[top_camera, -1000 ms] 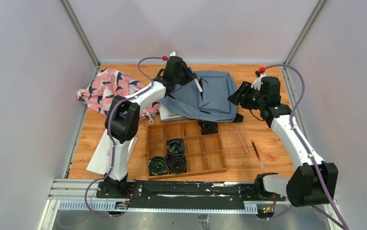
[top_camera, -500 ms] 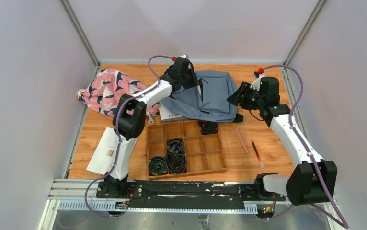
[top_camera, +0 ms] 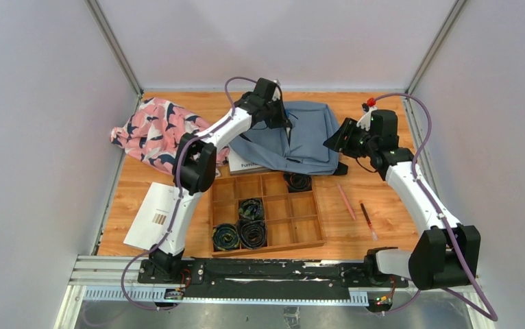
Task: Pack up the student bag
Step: Place the stationery in the student bag, then pick up the stationery from the center of the board, then place the stationery in the student bag, then pick up the stationery from the center of the board.
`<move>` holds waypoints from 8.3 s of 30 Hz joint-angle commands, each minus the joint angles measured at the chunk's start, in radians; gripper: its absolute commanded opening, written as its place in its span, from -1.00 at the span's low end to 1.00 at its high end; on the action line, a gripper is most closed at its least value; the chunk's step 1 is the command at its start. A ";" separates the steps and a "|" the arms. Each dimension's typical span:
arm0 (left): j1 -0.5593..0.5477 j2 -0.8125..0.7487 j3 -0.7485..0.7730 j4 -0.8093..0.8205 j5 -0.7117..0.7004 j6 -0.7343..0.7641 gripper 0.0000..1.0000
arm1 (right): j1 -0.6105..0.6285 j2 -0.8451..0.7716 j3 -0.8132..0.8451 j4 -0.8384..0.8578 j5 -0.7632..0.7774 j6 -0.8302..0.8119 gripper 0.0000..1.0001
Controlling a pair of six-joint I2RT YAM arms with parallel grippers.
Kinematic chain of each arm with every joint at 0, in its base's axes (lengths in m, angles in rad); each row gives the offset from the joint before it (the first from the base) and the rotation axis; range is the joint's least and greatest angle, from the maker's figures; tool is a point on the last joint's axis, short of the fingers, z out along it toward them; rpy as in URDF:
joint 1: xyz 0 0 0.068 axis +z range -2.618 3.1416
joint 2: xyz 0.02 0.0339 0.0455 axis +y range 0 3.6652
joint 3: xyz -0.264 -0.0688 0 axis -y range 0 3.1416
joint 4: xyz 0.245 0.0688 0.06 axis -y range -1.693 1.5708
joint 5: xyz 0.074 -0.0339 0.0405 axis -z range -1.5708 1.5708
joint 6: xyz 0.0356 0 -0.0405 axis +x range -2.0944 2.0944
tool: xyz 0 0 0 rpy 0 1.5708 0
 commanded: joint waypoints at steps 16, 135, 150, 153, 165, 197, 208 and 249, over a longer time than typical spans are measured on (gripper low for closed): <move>0.071 0.038 0.060 -0.325 0.316 0.112 -1.00 | -0.014 0.013 0.000 0.036 -0.017 0.020 0.01; -0.091 -0.531 -0.604 0.427 0.524 -0.148 -1.00 | 0.172 -0.035 0.027 -0.143 -0.195 -0.071 -0.01; 0.063 -0.285 -0.120 -0.078 0.074 0.040 -1.00 | 0.104 -0.351 -0.008 -0.295 0.396 -0.131 0.42; 0.068 -0.195 -0.027 -0.081 0.055 0.012 -1.00 | 0.096 -0.368 -0.018 -0.305 0.414 -0.131 0.41; 0.063 -0.059 0.012 -0.065 -0.009 0.041 -1.00 | 0.082 -0.393 -0.019 -0.388 0.472 -0.098 0.38; 0.002 0.006 0.045 -0.227 0.234 0.036 -0.44 | 0.057 -0.247 0.022 -0.452 0.613 -0.097 0.51; 0.008 -0.119 -0.002 -0.195 0.186 0.069 0.00 | -0.304 -0.153 -0.090 -0.630 0.435 -0.012 0.71; -0.004 -0.738 -0.631 0.138 0.226 0.096 -0.06 | -0.277 0.250 -0.281 -0.366 0.002 -0.128 0.57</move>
